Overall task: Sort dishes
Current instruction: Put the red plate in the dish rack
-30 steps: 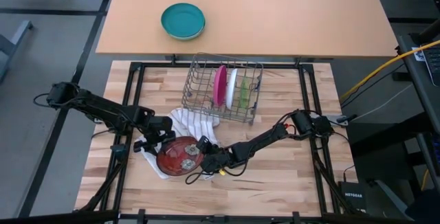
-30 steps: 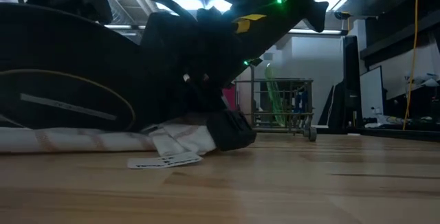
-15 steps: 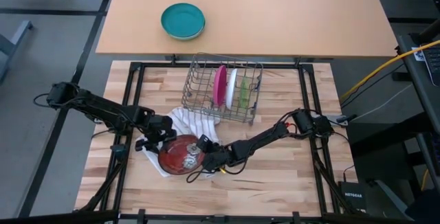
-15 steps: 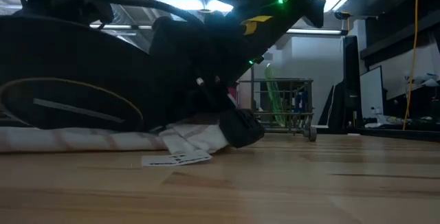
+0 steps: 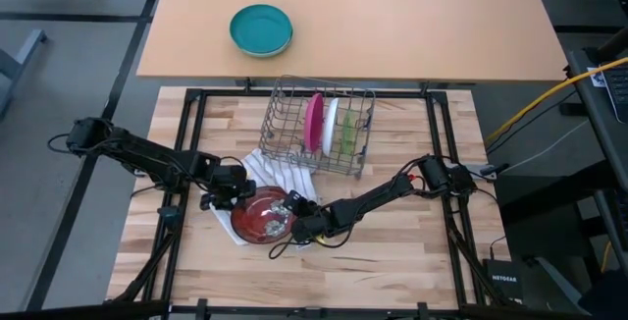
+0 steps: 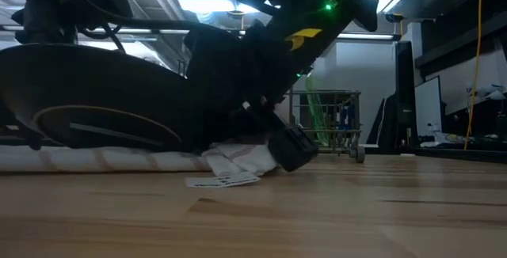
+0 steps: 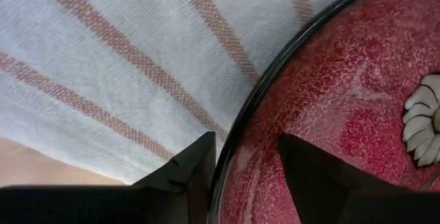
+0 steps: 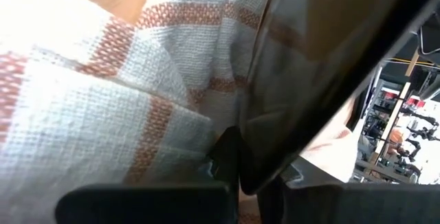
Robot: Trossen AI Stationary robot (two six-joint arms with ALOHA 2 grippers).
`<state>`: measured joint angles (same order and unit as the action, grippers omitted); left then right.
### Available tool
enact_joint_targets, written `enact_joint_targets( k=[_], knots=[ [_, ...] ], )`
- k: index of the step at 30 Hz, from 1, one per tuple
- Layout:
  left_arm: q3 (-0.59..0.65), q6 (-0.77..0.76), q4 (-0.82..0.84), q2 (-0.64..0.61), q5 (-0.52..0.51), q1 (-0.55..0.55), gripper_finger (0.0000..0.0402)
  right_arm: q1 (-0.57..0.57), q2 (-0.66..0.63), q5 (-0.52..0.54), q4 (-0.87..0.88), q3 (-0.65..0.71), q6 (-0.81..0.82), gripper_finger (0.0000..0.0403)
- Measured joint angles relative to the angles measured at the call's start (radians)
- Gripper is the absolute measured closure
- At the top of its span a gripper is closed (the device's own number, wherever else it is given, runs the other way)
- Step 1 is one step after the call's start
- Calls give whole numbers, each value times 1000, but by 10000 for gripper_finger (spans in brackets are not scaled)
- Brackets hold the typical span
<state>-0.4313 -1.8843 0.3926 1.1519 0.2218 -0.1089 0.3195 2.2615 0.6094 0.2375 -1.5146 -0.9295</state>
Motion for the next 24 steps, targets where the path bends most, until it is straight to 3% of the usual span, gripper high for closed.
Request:
enact_joint_targets(
  k=[8, 15, 19, 24],
  knots=[
    [3, 98, -35, 2, -8, 0, 247, 8, 2, -5, 16, 1, -9, 384],
    [3, 305, -50, 2, -39, 0, 247, 30, 5, 17, -6, 3, -27, 364],
    [2, 418, -43, 2, -92, 1, 247, 24, 6, -47, -48, 3, -36, 330],
    [1, 439, -39, 2, -165, 1, 247, 7, 7, -133, -66, 3, -36, 331]
  ],
)
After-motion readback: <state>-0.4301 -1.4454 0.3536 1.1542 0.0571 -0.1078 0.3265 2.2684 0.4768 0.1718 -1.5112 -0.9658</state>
